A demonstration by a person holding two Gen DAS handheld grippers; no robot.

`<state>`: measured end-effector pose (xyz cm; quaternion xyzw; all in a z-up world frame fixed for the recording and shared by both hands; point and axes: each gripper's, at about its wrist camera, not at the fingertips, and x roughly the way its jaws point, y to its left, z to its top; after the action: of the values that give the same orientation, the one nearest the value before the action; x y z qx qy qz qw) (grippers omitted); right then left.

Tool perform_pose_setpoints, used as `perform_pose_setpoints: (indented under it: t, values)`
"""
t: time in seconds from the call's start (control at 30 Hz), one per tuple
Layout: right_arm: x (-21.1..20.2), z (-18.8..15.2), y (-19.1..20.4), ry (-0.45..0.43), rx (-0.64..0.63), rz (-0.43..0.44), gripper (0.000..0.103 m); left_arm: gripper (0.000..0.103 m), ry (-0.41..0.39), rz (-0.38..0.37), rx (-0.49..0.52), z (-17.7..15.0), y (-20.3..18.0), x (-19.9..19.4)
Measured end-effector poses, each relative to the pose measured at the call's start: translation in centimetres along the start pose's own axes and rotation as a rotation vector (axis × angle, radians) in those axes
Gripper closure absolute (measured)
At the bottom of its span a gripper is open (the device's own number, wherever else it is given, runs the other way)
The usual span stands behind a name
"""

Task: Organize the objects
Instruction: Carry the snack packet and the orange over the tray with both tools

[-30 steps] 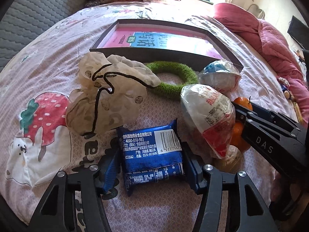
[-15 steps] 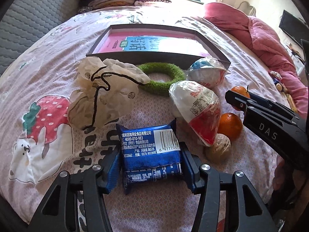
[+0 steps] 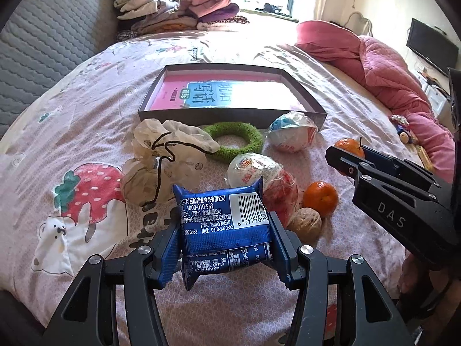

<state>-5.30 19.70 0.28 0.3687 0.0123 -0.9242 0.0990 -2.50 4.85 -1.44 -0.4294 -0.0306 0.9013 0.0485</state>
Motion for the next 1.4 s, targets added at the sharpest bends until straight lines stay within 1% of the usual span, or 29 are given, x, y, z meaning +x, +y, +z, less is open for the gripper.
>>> perform_pose_setpoints:
  t: [0.37, 0.63, 0.77, 0.9, 1.07, 1.4]
  values:
    - [-2.4, 0.5, 1.3, -0.063, -0.032, 0.024, 0.064, 0.046, -0.068, 0.001, 0.012, 1.1, -0.4, -2.4]
    - [-3.3, 1.0, 1.5, -0.099, -0.036, 0.035, 0.064, 0.046, -0.104, 0.013, 0.038, 1.8, -1.0, -2.9]
    - [-3.6, 1.4, 1.3, -0.114, -0.033, 0.037, 0.064, 0.046, -0.122, 0.019, 0.055, 2.2, -1.2, -2.8]
    - [-3.6, 2.1, 1.4, -0.129, -0.039, 0.035, 0.064, 0.046, -0.126, 0.008, 0.052, 3.0, -1.0, -2.4]
    - [-3.0, 3.1, 1.4, -0.133, -0.049, 0.034, 0.064, 0.046, -0.138, 0.002, 0.039, 4.4, -0.4, -1.8]
    - [-1.5, 5.8, 1.6, -0.159, -0.075, 0.024, 0.064, 0.046, -0.153, 0.014, 0.027, 7.7, 0.8, -0.2]
